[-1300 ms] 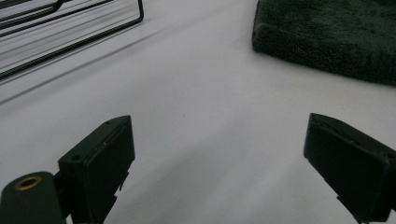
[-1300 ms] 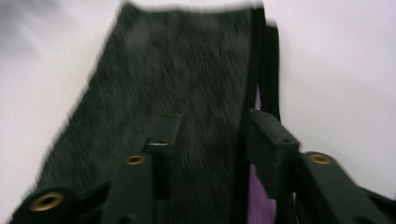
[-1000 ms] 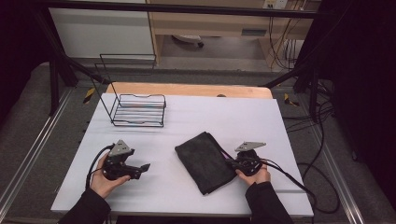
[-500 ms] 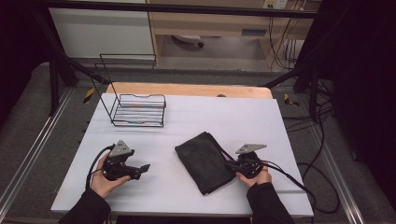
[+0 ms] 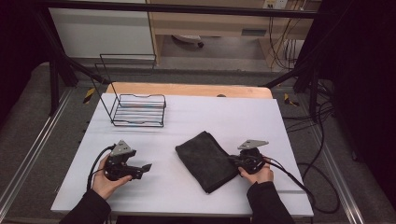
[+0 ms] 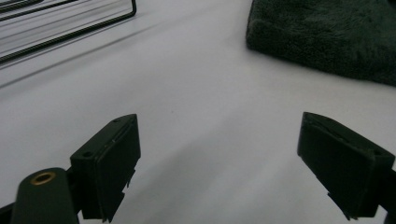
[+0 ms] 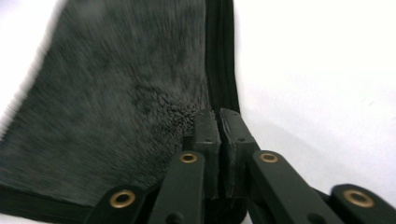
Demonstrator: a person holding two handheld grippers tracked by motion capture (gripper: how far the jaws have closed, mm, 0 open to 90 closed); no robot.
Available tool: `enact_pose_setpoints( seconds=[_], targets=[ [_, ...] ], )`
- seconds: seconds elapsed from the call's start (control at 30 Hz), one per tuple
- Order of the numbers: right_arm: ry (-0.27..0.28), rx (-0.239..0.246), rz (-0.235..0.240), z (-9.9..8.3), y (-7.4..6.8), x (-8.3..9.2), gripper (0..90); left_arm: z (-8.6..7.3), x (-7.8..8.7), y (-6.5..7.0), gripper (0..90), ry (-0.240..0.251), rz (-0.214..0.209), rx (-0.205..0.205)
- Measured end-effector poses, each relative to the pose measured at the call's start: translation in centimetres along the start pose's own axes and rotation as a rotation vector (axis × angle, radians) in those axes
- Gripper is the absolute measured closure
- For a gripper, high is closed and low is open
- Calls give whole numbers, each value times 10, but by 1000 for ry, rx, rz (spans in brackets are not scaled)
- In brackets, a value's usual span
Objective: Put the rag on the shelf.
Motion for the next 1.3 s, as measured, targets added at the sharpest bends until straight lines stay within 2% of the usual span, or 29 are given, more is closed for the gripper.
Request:
enact_pose_setpoints(
  seconds=[0.1,0.2,0.27,0.3,0.4,0.53,0.57,0.6,0.8,0.9,1.03,1.13,1.2,1.23,1.3],
  targets=[
    [24,15,-13,3,2,2,699,4,-4,15,144,0,-10,10],
    [69,11,-19,7,5,2,612,9,-13,35,162,-12,-33,10],
    [69,7,-22,7,7,-1,594,12,-21,51,175,-20,-54,8],
    [49,3,-21,4,8,-4,581,13,-25,60,186,-27,-56,1],
    [55,-17,-11,2,8,-2,563,15,-40,85,203,-56,-80,-7],
    [104,-14,3,3,7,7,483,15,-59,115,242,-75,-120,25],
    [104,-12,5,0,6,10,456,16,-64,122,291,-74,-131,30],
    [104,-12,5,0,6,10,456,15,-67,129,291,-75,-143,30],
    [69,-17,2,-9,7,6,461,18,-82,170,419,-107,-185,-53],
    [60,-22,1,-10,6,4,464,18,-90,183,485,-120,-206,-75],
    [62,-24,-1,-10,7,4,463,12,-98,197,520,-135,-208,-112],
    [61,-32,-2,-10,7,1,469,9,-101,199,553,-134,-179,-151],
    [60,-37,2,-10,8,0,479,9,-102,196,620,-135,-176,-146],
    [57,-43,5,-11,8,-1,491,8,-102,195,625,-141,-180,-141],
    [49,-66,23,-11,8,-3,521,8,-102,196,647,-139,-170,-159]
  ],
)
Point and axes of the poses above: each handheld gripper's, and its own axes: x roughly backward along the jaws, z roughly out of its top, y roughly to its right, the point moved 6 cm from there along -x, roughly forward along the jaws, and after that the axes turned 12 degrees about y, right-handed, at the moved point
